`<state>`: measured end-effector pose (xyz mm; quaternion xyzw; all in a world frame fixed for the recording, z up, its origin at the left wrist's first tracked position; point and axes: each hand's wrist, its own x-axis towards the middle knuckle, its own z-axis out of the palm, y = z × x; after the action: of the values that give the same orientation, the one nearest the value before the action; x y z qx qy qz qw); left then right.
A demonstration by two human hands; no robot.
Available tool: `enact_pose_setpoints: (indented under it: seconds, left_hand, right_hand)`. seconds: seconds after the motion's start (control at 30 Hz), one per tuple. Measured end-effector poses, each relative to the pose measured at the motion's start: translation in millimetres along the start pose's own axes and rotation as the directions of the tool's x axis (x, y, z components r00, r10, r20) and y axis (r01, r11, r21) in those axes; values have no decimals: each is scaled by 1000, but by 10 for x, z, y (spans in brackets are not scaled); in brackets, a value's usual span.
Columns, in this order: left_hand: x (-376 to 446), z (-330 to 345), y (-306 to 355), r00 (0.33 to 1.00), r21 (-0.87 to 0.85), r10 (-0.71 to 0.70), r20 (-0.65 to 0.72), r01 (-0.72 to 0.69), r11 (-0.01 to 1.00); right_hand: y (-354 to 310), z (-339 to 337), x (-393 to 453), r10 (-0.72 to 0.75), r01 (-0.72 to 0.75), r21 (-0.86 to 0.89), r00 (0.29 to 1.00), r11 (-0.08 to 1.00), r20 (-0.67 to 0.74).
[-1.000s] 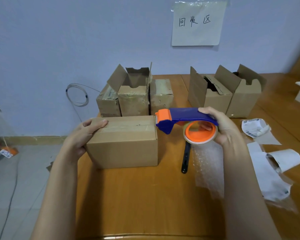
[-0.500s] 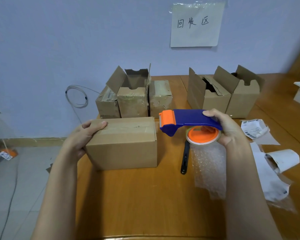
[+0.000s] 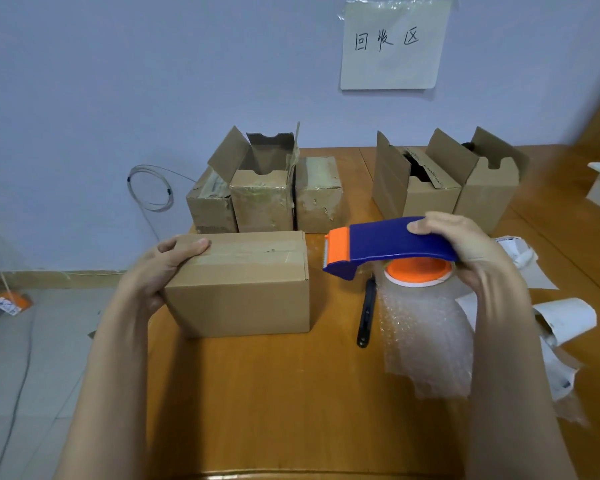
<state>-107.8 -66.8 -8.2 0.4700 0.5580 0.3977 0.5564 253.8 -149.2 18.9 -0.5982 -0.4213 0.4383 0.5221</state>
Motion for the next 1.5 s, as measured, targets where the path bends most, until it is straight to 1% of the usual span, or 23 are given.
enact_pose_setpoints:
  seconds: [0.1, 0.17, 0.23, 0.27, 0.3, 0.33, 0.37, 0.4, 0.43, 0.53, 0.6, 0.67, 0.7, 0.73, 0.8, 0.87, 0.93, 1.03, 1.1, 1.17, 1.23, 1.33, 1.5]
  left_hand:
    - [-28, 16, 23, 1000, 21, -3, 6, 3, 1000]
    - [-44, 20, 30, 1000, 33, -6, 7, 6, 999]
    - [-58, 34, 33, 1000, 17, -6, -11, 6, 1000]
    - [-54, 43, 28, 1000, 12, -6, -24, 6, 1000]
    - [-69, 60, 41, 1000, 13, -3, -28, 3, 1000]
    - [-65, 58, 42, 1000, 19, 1, -23, 0, 1000]
    - [-71, 59, 47, 1000, 29, -1, -17, 1, 1000]
    - [-54, 43, 38, 1000, 41, -4, -11, 4, 999]
    - [-49, 32, 35, 1000, 49, -9, -8, 10, 999]
    - [-40, 0, 26, 1000, 76, -14, -4, 14, 997]
    - [-35, -25, 25, 1000, 109, -24, 12, 22, 994]
    - [-34, -33, 27, 1000, 172, -24, 15, 21, 985]
    - [-19, -33, 32, 1000, 215, -18, 3, 17, 976]
    - [-4, -29, 42, 1000, 272, -9, -13, 12, 962]
    - [9, 1, 71, 992, 426, 43, -119, 12, 905]
    - [-12, 38, 96, 946, 602, 162, -282, 43, 797]
    - [-72, 84, 65, 884, 659, 291, -366, 25, 752]
    - [-198, 215, -80, 793, 575, 415, -446, -101, 812]
    - [-304, 341, -168, 734, 496, 435, -521, -154, 854]
    - [-394, 443, -232, 695, 434, 432, -575, -188, 881]
    - [-442, 490, -275, 671, 358, 414, -615, -230, 905]
    - [-415, 483, -323, 670, 273, 371, -642, -253, 928]
    - [-415, 484, -323, 663, 277, 360, -656, -232, 932]
  right_hand:
    - [-120, 144, -97, -141, 137, -160, 990, 978, -12]
    - [-250, 262, -175, -258, 242, -277, 966, 930, -20]
    - [-322, 369, -258, -333, 278, -537, 943, 796, -5]
    - [-295, 405, -291, -353, 252, -672, 935, 696, -15]
    - [-223, 413, -306, -384, 220, -730, 921, 647, -62]
    - [-130, 417, -314, -415, 216, -713, 902, 667, -115]
    - [-28, 430, -317, -441, 240, -651, 883, 720, -163]
    - [64, 450, -299, -486, 278, -611, 850, 741, -203]
    - [150, 473, -252, -536, 308, -617, 814, 724, -222]
    - [332, 642, -61, -641, 357, -718, 750, 598, -161]
    - [441, 831, 5, -654, 312, -815, 749, 489, -106]
    - [548, 1021, -22, -659, 232, -879, 743, 417, -116]
    - [597, 1103, -52, -650, 203, -884, 747, 420, -138]
    - [626, 1174, -86, -616, 172, -881, 772, 441, -157]
    - [670, 1258, -117, -491, 133, -864, 860, 485, -143]
    - [679, 1276, -96, -374, 119, -833, 921, 540, -110]
    - [606, 1257, -123, -341, 120, -732, 926, 670, -161]
    - [367, 1292, -299, -412, 250, -501, 877, 829, -245]
    - [246, 1415, -450, -337, 268, -350, 929, 898, -155]
    - [244, 1568, -559, -200, 187, -248, 979, 951, -27]
    - [323, 1670, -591, -127, 125, -212, 992, 969, 3]
    - [375, 1694, -576, -109, 102, -198, 994, 975, -28]
    - [410, 1702, -550, -133, 118, -240, 990, 963, -45]
